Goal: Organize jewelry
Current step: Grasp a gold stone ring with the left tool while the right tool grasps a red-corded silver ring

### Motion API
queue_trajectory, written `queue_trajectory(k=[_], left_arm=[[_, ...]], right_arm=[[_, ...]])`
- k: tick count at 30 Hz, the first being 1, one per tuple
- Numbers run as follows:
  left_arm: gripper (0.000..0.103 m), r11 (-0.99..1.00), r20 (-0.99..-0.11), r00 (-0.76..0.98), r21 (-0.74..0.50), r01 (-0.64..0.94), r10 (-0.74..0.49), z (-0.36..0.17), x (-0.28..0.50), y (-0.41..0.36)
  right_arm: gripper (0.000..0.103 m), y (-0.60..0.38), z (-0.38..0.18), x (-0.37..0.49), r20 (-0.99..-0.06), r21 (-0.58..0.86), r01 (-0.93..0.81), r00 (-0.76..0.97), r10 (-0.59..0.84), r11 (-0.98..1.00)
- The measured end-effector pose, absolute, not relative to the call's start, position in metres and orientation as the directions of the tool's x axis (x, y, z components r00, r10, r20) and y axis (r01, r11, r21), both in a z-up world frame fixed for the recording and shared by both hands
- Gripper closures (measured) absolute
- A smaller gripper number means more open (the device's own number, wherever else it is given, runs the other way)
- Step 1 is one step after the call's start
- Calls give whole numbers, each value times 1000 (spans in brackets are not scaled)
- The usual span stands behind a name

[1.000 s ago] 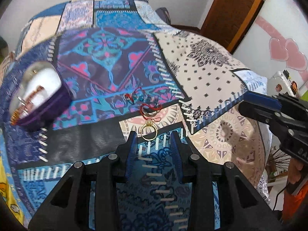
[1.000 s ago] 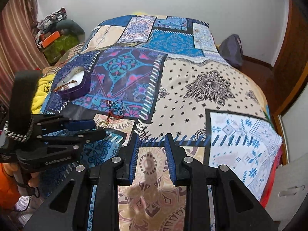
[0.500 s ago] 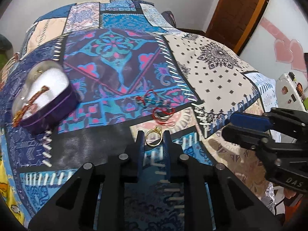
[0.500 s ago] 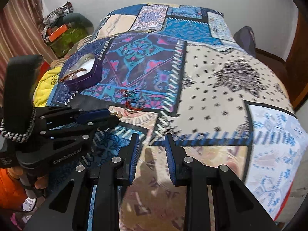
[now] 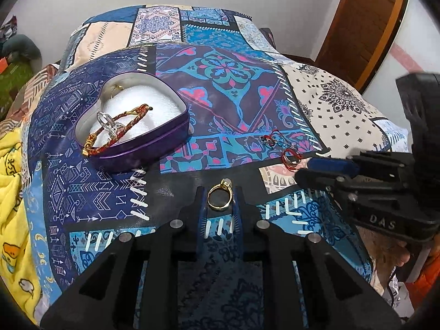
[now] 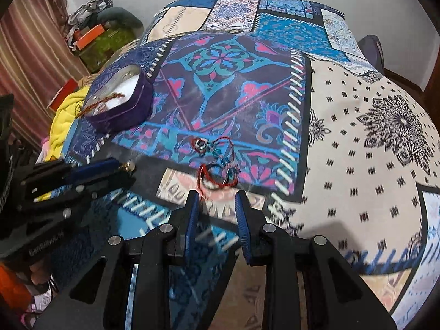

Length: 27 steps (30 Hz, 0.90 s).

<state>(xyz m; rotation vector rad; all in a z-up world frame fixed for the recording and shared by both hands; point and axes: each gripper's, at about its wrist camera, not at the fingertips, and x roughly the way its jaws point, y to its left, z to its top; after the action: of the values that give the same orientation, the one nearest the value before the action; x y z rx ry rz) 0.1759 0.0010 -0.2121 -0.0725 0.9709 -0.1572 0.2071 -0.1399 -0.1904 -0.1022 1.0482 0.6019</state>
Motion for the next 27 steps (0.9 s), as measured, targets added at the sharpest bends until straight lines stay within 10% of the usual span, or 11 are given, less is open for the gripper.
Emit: queue_trajectory(k=[27], left_arm=[[85, 985, -801, 572, -148, 93, -175, -201, 166, 5]], right_arm=[[81, -141, -160, 195, -793, 178, -505, 435, 427, 845]])
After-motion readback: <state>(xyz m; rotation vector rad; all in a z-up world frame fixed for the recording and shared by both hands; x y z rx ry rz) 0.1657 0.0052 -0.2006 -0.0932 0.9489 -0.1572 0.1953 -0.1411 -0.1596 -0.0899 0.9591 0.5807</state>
